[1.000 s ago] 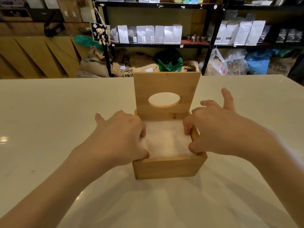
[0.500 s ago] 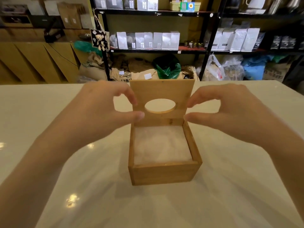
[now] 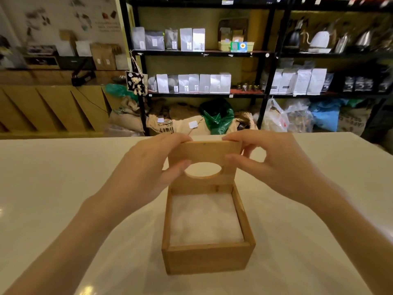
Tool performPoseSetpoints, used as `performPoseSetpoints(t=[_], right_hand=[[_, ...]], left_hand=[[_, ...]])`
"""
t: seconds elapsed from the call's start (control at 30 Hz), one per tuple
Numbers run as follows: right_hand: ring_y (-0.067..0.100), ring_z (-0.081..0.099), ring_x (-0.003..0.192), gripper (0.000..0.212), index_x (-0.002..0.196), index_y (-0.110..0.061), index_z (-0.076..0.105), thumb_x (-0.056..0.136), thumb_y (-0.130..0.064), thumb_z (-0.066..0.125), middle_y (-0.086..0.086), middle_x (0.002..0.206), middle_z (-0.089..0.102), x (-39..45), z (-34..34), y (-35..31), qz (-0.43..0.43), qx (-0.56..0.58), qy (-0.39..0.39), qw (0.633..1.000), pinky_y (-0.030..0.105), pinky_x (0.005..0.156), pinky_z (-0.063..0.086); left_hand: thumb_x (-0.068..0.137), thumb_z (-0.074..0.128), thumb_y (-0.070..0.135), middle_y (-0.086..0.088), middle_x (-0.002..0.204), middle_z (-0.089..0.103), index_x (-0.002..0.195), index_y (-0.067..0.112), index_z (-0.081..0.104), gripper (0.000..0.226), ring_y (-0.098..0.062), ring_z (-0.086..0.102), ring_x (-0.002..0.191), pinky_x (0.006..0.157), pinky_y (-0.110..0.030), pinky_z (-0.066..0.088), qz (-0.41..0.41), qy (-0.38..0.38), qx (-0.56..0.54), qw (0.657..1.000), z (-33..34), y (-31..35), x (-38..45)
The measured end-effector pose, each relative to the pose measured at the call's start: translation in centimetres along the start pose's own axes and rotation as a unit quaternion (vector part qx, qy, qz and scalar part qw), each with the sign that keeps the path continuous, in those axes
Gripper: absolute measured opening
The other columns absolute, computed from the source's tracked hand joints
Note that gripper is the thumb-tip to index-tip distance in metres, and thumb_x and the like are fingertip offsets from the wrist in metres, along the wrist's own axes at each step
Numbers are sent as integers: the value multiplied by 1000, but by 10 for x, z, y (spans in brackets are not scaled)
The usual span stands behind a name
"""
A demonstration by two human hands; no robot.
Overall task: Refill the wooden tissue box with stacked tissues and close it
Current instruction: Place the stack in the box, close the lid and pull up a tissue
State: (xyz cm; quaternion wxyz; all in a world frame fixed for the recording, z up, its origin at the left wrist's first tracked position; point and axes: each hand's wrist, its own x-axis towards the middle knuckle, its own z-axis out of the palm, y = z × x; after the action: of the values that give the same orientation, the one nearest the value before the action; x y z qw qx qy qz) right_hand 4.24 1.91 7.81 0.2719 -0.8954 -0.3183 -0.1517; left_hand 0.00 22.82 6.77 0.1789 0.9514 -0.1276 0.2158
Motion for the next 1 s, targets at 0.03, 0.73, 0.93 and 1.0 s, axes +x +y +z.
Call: performPoseSetpoints(t=[0.03, 0.73, 0.93, 1.0], right_hand=[[-1, 55, 86, 31, 115, -32, 61, 84, -32, 60, -32, 77, 51, 0, 1, 1, -7, -4, 5, 1000, 6, 67, 40], [6, 58, 82, 25, 95, -22, 68, 86, -37, 50, -11, 85, 65, -51, 14, 0, -92, 64, 23, 993, 18, 72, 47], [13, 54, 101, 30, 100, -19, 67, 84, -38, 52, -7, 101, 65, -71, 28, 5, -99, 55, -13, 994, 34, 84, 48], [11, 51, 105, 32, 103, -20, 66, 83, -41, 53, -9, 104, 64, -75, 31, 7, -99, 48, -35, 993, 34, 88, 46]], left_hand=[[84, 60, 26, 21, 97, 49, 119, 26, 56, 35, -1, 44, 76, 60, -8, 35, 2, 15, -1, 1000, 1, 0, 0], [93, 30, 48, 24, 105, 59, 111, 32, 53, 33, 12, 53, 98, 88, -18, 39, 52, 100, -100, 989, 27, 6, -62], [94, 35, 41, 18, 116, 60, 111, 29, 59, 32, -1, 55, 111, 101, -38, 35, 61, 107, -90, 988, 42, 7, -86], [94, 36, 41, 8, 118, 63, 112, 26, 62, 35, -6, 54, 114, 101, -42, 35, 68, 100, -64, 991, 46, 6, -92]])
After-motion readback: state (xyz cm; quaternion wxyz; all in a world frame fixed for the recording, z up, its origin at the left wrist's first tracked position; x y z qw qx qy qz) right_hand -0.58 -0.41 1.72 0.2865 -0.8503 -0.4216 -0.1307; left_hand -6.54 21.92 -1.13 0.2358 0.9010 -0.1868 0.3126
